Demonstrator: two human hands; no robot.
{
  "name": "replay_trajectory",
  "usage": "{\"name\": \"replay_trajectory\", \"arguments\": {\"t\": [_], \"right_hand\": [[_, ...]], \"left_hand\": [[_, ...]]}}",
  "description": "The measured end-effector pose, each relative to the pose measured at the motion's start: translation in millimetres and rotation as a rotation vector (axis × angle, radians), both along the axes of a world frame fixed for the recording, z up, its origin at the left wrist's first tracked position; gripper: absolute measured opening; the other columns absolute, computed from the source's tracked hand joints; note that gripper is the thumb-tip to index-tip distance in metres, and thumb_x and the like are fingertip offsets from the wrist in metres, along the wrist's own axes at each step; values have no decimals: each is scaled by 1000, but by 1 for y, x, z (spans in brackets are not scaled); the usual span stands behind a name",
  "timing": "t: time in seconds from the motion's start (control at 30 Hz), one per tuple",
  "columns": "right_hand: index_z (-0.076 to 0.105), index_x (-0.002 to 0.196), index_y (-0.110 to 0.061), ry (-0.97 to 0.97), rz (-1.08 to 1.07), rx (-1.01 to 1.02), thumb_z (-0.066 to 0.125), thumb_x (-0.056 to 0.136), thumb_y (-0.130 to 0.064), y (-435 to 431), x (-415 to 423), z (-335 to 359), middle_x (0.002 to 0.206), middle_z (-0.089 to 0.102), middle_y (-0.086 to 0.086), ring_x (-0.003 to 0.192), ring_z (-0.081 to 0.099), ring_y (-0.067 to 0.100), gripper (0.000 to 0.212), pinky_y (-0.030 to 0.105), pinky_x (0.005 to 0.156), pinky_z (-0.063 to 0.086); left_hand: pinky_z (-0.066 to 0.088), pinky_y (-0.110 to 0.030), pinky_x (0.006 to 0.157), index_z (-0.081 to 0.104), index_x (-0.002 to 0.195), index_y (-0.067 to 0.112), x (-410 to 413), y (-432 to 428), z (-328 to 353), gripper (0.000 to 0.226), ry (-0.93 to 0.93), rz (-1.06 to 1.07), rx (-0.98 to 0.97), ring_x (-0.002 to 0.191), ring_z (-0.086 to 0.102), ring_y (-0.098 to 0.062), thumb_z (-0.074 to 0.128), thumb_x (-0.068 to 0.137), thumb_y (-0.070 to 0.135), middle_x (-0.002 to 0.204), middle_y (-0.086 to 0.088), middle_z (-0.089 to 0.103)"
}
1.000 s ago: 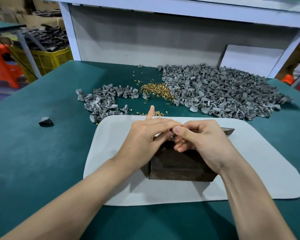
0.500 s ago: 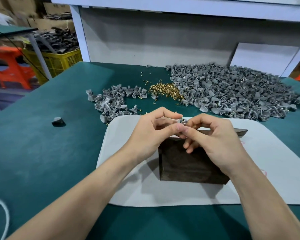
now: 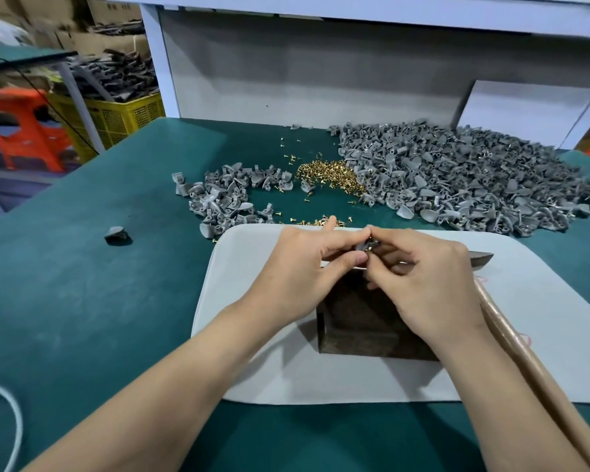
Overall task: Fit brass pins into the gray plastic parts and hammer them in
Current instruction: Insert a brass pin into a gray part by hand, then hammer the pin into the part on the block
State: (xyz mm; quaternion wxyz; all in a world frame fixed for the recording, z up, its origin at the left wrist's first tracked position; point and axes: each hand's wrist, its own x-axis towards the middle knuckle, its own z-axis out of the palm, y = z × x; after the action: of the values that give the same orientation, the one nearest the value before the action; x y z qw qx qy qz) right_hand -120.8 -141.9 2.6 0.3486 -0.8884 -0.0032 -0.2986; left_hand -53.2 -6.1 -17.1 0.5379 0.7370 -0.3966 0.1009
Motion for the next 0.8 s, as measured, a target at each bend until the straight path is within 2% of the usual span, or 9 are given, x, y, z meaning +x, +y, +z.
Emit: {"name": "replay_trajectory", "arguments": {"t": [0.07,0.13,0.2,0.3,0.4,0.47,0.53,0.63,0.8], "right_hand": [[76,97,-15,21,-3,8,72,74,-2,-1,0,1,77,72,4,66,68,20,26,41,72,56],[77,94,-15,38,-13,-10,72,73,-3,-1,0,2,78,73,5,71,69,22,25,42,76,55],[77,92,-16,63,-6,4,71,73,-3,-1,1,3,76,74,5,72,69,22,24,42,77,54],[78,88,-17,87,14,27,70,72,-1,-4,3,3,72,73,2,68,69,16,24,37,75,55],[77,92,-20,91,36,76,69,76,0,-4,4,2,74,73,-3,65,68,7,27,22,73,54],[74,100,-22,79,50,122,69,78,1,-5,5,3,82,71,-6,68,67,6,33,21,75,52],[71,109,-24,69,70,130,68,81,1,-6,5,4,86,66,-11,73,65,7,37,25,76,52],[69,114,-24,41,87,45,66,82,2,-6,4,2,88,62,-13,76,59,8,41,23,74,49],[71,111,-18,-20,43,-85,68,79,6,-4,1,4,88,64,-1,75,57,10,39,19,73,47]], "left_hand": [[29,-34,113,63,115,-6,-1,-2,-2,31,-61,40,54,100,54,-39,63,85,0,102,-16,70],[26,-33,114,64,113,-6,-4,-4,-3,28,-84,63,82,84,59,-49,62,86,-1,97,-18,72],[25,-34,114,65,110,-8,-6,-5,-4,27,-97,79,77,75,65,-45,61,85,-1,95,-17,73],[25,-37,114,67,107,-7,-8,-7,-5,27,-121,114,73,73,67,-38,59,84,3,95,-15,73],[26,-35,114,68,106,-5,-8,-8,-4,25,-99,134,40,75,69,-33,61,84,4,96,-13,73],[38,-34,109,71,102,1,-8,-7,0,18,38,109,-53,80,71,-23,65,85,5,94,-9,74],[53,-36,91,71,92,9,-6,-5,6,9,228,37,-160,82,70,-13,65,86,5,89,-4,73],[55,-37,85,64,86,15,-3,-2,9,15,372,-8,-200,80,68,-13,65,85,0,82,-1,69],[52,-31,83,62,85,14,-3,-2,9,11,457,-74,-218,76,66,-13,67,84,4,75,0,67]]}}
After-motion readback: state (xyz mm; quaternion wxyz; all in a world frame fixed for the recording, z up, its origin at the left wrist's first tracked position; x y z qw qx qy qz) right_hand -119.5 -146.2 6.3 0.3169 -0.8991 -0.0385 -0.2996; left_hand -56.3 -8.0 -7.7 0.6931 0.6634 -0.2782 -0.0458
